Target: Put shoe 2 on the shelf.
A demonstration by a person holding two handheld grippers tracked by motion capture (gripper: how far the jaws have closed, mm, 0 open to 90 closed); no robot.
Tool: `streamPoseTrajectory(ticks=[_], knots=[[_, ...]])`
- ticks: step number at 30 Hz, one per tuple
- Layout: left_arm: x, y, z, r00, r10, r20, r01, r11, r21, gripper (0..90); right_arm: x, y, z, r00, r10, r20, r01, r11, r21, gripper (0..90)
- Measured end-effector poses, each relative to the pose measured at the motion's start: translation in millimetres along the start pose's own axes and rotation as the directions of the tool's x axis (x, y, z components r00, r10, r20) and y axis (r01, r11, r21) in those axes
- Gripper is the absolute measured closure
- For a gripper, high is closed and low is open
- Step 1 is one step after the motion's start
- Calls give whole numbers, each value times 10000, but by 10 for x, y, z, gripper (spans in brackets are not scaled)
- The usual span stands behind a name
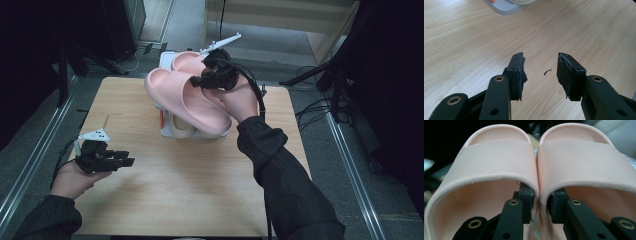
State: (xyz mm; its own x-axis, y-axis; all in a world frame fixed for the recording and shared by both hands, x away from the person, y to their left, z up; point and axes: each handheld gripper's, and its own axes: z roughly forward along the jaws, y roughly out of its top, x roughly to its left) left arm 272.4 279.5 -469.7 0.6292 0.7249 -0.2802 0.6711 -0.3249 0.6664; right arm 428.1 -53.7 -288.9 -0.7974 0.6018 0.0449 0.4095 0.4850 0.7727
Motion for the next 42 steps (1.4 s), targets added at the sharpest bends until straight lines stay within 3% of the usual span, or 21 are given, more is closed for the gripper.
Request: streamPoseTrajectory(ticks=[2, 4, 9, 14, 16, 18, 19, 21, 26, 29, 33, 35, 38, 42], knots=[[-8, 5, 12, 10000, 81, 20, -81, 10000, 49, 565, -47, 72, 24, 9964, 617, 584, -602, 9978, -266, 763], [-16, 12, 22, 9999, 130, 112, -131, 9999, 102, 565, -89, 138, 63, 9872, 1106, 1151, -1054, 9931, -504, 764], [-31, 28, 48, 9995, 200, 229, -202, 9998, 88, 565, -148, 256, 250, 9498, 1998, 2406, -1810, 9786, -979, 762], [-40, 42, 72, 9991, 298, 310, -303, 9994, 137, 565, -134, 340, 528, 9017, 2549, 3493, -2348, 9669, -995, 761], [-47, 48, 79, 9990, 295, 325, -298, 9995, 106, 565, -130, 364, 635, 8787, 2729, 3917, -2518, 9620, -1054, 761], [-59, 56, 91, 9989, 290, 355, -294, 9995, 105, 564, -143, 375, 704, 8597, 2946, 4172, -2698, 9556, -1188, 760], [-67, 62, 98, 9989, 296, 372, -301, 9995, 113, 565, -154, 378, 731, 8433, 3148, 4356, -2829, 9491, -1381, 760], [-95, 73, 106, 9983, 393, 438, -396, 9992, 63, 565, -191, 378, 794, 8242, 3305, 4600, -2977, 9437, -1446, 760], [-124, 87, 166, 9964, 601, 604, -616, 9978, 228, 565, -315, 337, 916, 7734, 4208, 4741, -3990, 9043, -1518, 758], [-125, 100, 175, 9957, 636, 671, -652, 9976, 220, 565, -344, 321, 986, 7578, 4485, 4739, -4293, 8897, -1555, 758], [-117, 111, 173, 9951, 653, 736, -666, 9977, 154, 565, -304, 337, 1069, 7440, 4537, 4905, -4380, 8856, -1548, 756], [-109, 115, 172, 9948, 687, 754, -701, 9974, 160, 565, -287, 346, 1097, 7443, 4534, 4903, -4392, 8854, -1521, 755], [-107, 119, 176, 9949, 658, 770, -672, 9976, 170, 565, -263, 359, 1123, 7329, 4755, 4866, -4589, 8735, -1624, 756], [-106, 125, 177, 9942, 719, 798, -733, 9972, 147, 565, -268, 360, 1135, 7196, 4782, 5034, -4615, 8711, -1678, 755]])
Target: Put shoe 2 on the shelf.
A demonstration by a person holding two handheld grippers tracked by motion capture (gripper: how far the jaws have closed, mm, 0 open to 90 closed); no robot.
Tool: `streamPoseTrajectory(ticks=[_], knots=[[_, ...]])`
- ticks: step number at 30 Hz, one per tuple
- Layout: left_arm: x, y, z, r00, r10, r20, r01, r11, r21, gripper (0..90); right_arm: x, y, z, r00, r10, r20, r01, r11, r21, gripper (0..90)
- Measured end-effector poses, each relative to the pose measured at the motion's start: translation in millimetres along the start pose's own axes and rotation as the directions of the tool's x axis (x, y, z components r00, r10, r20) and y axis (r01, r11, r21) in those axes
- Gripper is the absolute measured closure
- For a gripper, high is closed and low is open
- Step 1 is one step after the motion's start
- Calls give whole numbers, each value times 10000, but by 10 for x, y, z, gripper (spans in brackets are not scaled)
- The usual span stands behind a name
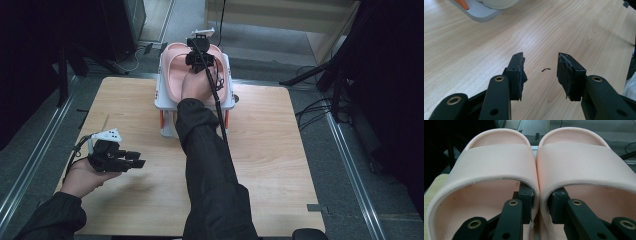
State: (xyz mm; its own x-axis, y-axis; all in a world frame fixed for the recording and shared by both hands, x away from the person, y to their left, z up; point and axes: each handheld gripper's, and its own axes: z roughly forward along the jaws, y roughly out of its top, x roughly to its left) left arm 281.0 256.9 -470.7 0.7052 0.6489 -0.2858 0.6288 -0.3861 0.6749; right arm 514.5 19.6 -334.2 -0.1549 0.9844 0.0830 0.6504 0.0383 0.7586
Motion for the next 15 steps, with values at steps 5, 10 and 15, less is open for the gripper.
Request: streamPoseTrajectory(ticks=[5, 10, 15], knots=[[-2, 7, 24, 10000, -41, 7, 41, 9999, 94, 565, -13, 2, 5, 10000, -4, -35, 4, 10000, -10, 753], [-10, 8, 31, 10000, 32, -2, -32, 9999, 125, 565, -11, -3, 8, 9999, -121, -35, 121, 9999, -24, 739], [-11, 5, 37, 10000, 52, 63, -53, 9999, 156, 565, 4, -13, 18, 9995, -321, 8, 321, 9995, -57, 670]])
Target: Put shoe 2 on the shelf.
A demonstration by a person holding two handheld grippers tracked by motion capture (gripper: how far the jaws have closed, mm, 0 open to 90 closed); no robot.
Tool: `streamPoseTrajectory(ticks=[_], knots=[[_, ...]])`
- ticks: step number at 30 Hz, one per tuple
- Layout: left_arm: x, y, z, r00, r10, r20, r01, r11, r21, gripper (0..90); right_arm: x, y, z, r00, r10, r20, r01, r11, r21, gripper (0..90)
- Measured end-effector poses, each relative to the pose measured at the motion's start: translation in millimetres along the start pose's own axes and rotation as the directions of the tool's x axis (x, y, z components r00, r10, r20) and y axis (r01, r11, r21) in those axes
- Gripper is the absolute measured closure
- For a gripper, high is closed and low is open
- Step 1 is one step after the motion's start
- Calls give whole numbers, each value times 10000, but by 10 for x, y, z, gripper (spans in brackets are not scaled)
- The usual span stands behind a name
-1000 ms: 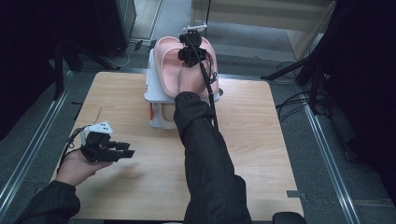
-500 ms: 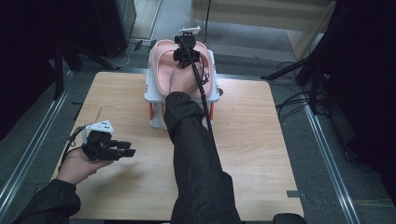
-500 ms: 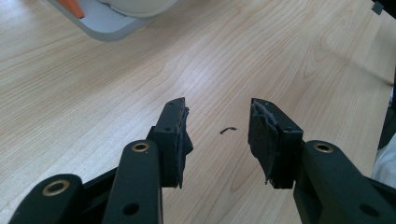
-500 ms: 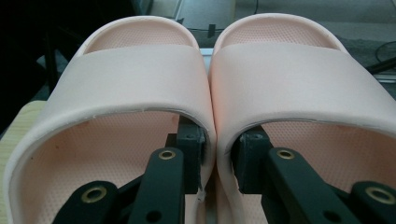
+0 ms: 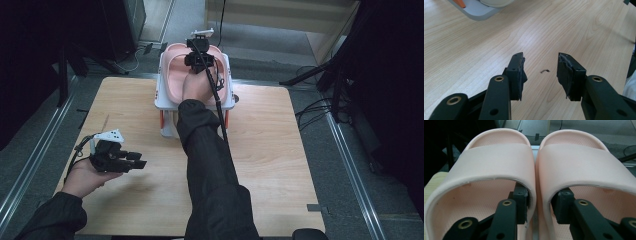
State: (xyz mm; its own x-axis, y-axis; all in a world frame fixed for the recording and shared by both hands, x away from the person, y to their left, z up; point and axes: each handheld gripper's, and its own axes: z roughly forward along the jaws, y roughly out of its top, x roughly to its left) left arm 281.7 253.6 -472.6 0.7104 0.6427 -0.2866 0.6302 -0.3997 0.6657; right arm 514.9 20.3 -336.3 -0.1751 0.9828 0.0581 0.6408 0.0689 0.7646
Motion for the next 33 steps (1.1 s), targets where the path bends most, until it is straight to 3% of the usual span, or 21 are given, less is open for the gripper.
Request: streamPoseTrajectory(ticks=[10, 17, 21, 27, 29, 33], knots=[[15, 5, 13, 10000, 3, 45, -3, 10000, 66, 563, 20, -35, 10, 9987, -518, -22, 518, 9986, -96, 586], [35, 1, 16, 10000, -78, -18, 78, 9999, 96, 562, -46, -50, -62, 9973, -490, -549, 483, 9987, -140, 482], [37, 22, 39, 9999, -116, -52, 116, 9999, 98, 556, -112, -85, -130, 9886, -414, -1451, 402, 9991, -117, 442], [29, 36, 84, 9997, -58, -231, 62, 9998, 165, 512, -201, -172, -234, 9762, -903, -1974, 898, 9959, -116, 433], [32, 31, 95, 9996, -75, -280, 79, 9998, 155, 499, -230, -197, -247, 9670, -1112, -2292, 1131, 9936, -49, 422], [52, 29, 106, 9992, -101, -375, 107, 9998, 156, 479, -282, -270, -276, 9579, -1590, -2390, 1660, 9861, 92, 422]])
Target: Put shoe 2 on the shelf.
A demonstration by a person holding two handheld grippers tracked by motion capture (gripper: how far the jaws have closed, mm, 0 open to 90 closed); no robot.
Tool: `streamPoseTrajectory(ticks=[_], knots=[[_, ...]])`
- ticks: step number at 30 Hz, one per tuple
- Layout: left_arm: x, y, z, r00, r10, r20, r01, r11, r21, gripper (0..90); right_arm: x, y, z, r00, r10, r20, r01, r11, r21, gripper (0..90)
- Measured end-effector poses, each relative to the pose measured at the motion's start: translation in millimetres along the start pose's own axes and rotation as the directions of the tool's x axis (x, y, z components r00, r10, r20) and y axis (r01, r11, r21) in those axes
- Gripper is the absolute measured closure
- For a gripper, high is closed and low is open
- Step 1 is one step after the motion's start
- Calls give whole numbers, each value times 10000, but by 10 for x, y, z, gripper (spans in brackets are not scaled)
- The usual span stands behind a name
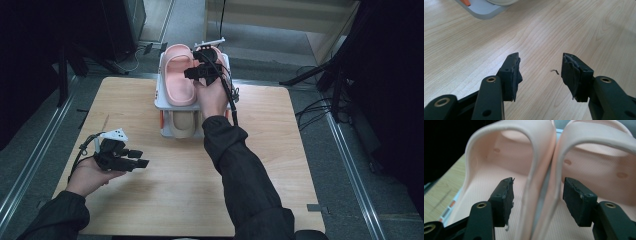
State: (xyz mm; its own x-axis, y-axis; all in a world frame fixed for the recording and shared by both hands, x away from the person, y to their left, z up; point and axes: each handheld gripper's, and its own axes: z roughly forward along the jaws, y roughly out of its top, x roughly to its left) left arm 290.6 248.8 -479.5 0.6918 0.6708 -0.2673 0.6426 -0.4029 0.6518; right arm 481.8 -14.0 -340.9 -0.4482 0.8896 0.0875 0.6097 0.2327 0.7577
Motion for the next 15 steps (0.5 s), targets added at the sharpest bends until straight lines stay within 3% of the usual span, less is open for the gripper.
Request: streamPoseTrajectory(ticks=[7, 15], knots=[[38, 0, 13, 9998, -151, -124, 150, 9999, -62, 464, -61, -104, -168, 9978, -346, -558, 340, 9994, -110, 424], [51, 2, 32, 9995, -211, -239, 211, 9998, -27, 449, -77, -255, -446, 9840, -1010, -1465, 957, 9945, -428, 429]])
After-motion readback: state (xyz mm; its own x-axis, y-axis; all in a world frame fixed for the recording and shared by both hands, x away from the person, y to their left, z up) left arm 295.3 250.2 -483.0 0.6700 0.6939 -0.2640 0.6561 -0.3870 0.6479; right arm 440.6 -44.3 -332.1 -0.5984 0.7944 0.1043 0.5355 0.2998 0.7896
